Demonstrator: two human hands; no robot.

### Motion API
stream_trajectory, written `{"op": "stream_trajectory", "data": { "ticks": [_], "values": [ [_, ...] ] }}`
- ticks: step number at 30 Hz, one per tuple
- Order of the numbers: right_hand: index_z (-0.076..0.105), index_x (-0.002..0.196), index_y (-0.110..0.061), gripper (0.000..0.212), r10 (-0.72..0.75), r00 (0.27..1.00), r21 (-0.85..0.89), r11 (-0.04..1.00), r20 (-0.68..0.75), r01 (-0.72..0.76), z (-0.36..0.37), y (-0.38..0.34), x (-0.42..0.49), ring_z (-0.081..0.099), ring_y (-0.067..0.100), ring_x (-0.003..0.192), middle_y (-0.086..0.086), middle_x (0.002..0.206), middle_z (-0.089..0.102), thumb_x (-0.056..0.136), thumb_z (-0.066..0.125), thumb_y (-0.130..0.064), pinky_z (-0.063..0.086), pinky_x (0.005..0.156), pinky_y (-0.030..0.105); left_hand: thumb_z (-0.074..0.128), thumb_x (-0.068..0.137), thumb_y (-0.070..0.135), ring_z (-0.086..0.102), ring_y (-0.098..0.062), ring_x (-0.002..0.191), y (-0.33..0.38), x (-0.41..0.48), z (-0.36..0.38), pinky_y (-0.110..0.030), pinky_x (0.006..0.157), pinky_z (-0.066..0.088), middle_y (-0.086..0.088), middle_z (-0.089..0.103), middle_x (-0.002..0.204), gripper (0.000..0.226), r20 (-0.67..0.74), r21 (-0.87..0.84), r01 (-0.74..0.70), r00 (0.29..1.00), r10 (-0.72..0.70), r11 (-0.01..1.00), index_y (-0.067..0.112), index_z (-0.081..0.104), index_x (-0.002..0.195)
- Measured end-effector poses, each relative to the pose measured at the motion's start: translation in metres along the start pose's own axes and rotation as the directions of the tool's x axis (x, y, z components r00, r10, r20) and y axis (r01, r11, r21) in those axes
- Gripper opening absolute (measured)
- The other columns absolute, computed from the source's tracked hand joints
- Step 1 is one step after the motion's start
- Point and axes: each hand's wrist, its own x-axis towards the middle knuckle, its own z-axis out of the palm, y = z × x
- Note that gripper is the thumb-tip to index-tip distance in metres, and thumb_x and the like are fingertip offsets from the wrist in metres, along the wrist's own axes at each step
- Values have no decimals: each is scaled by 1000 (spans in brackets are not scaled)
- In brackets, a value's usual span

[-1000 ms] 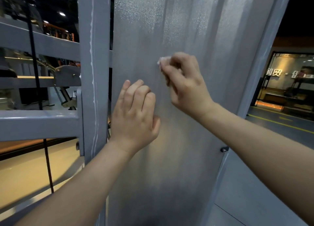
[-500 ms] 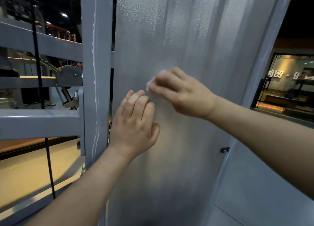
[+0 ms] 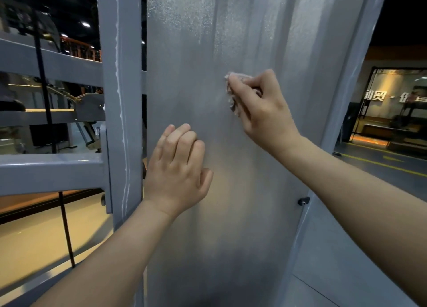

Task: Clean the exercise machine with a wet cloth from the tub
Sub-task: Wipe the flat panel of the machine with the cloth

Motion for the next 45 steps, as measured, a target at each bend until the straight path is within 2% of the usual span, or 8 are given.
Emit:
{"op": "stream_trajectory", "data": {
  "ticks": [10,13,19,29,35,38,41,45],
  "values": [
    [68,116,-11,20,537,844,410,771,-6,-488,-30,-11,-24,61,-4,94,11,110,60,98,59,-5,50,87,17,37,86,25,44,-36,127,4,0,-5,-51,122,29,-20,60,110,37,32,14,1,999,-1,1000,1,63,98],
    [58,113,-16,25,616,786,310,758,-50,-574,-29,-2,-19,55,-2,91,7,109,56,94,50,-2,46,79,17,35,87,25,44,-36,127,5,0,-4,-52,121,31,-19,58,111,38,30,11,-8,1000,7,1000,1,62,98],
    [64,102,-10,37,421,901,93,906,-109,-412,-19,-8,-30,49,25,85,8,102,44,80,40,7,50,67,42,39,84,24,44,-36,126,4,0,-2,-50,123,27,-16,51,114,35,6,31,-19,1000,18,999,1,61,98],
    [63,117,-2,24,440,873,160,897,-211,-413,-1,-10,-25,54,22,103,10,111,59,94,62,-10,49,91,30,39,84,22,45,-35,127,4,0,-3,-52,121,31,-19,60,112,36,31,24,-14,999,13,1000,0,63,100],
    [72,114,0,31,-80,994,76,993,-73,86,17,-39,-7,60,37,89,18,105,64,87,61,11,50,86,34,43,83,22,46,-36,126,2,-1,-3,-52,120,32,-22,63,111,35,39,21,-6,999,5,1000,-2,64,98],
    [71,105,-5,28,161,966,27,987,-203,-158,1,6,-9,59,29,91,7,102,58,86,57,11,46,89,21,32,88,26,45,-36,126,3,1,-4,-53,120,32,-22,62,110,43,57,5,-2,998,2,1000,-1,64,98],
    [67,113,-2,25,372,876,77,927,-306,-366,2,8,-3,61,30,94,11,106,61,91,54,3,52,86,35,34,86,24,44,-36,126,3,0,-4,-52,121,31,-21,62,110,40,49,14,5,999,-5,1000,-1,63,98],
    [69,121,-2,25,-18,994,41,999,-106,22,15,-22,-14,64,30,93,9,106,67,98,59,-2,54,80,37,53,77,18,45,-36,124,5,1,-5,-51,121,31,-22,62,109,31,23,15,12,1000,-13,1000,-2,64,97]
  ]
}}
